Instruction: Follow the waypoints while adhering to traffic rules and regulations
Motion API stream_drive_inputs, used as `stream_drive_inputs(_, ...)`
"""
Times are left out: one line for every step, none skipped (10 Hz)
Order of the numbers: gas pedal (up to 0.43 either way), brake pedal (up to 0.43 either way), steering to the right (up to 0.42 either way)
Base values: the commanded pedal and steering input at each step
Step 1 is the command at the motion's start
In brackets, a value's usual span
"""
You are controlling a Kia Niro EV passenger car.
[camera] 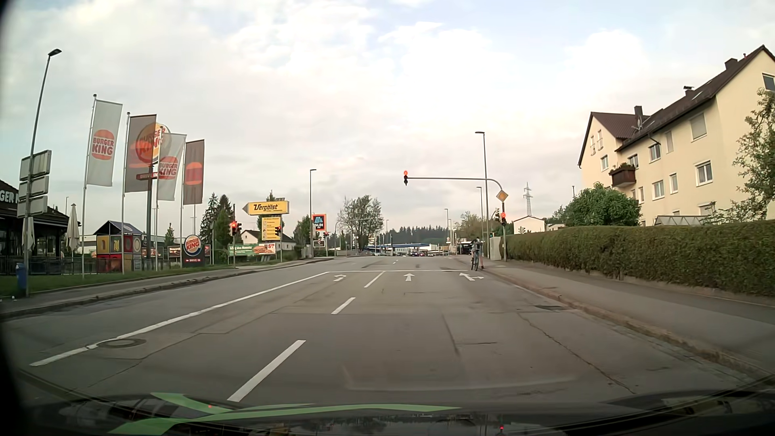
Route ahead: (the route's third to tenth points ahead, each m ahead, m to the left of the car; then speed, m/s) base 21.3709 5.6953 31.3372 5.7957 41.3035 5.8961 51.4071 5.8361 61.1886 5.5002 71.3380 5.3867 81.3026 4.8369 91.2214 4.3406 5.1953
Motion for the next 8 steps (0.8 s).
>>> stream_drive_inputs(0.000,0.000,-0.015)
stream_drive_inputs(0.000,0.000,-0.015)
stream_drive_inputs(0.000,0.000,-0.015)
stream_drive_inputs(0.000,0.000,-0.015)
stream_drive_inputs(0.000,0.000,-0.015)
stream_drive_inputs(0.000,0.000,-0.015)
stream_drive_inputs(0.000,0.000,-0.015)
stream_drive_inputs(0.000,0.000,-0.014)
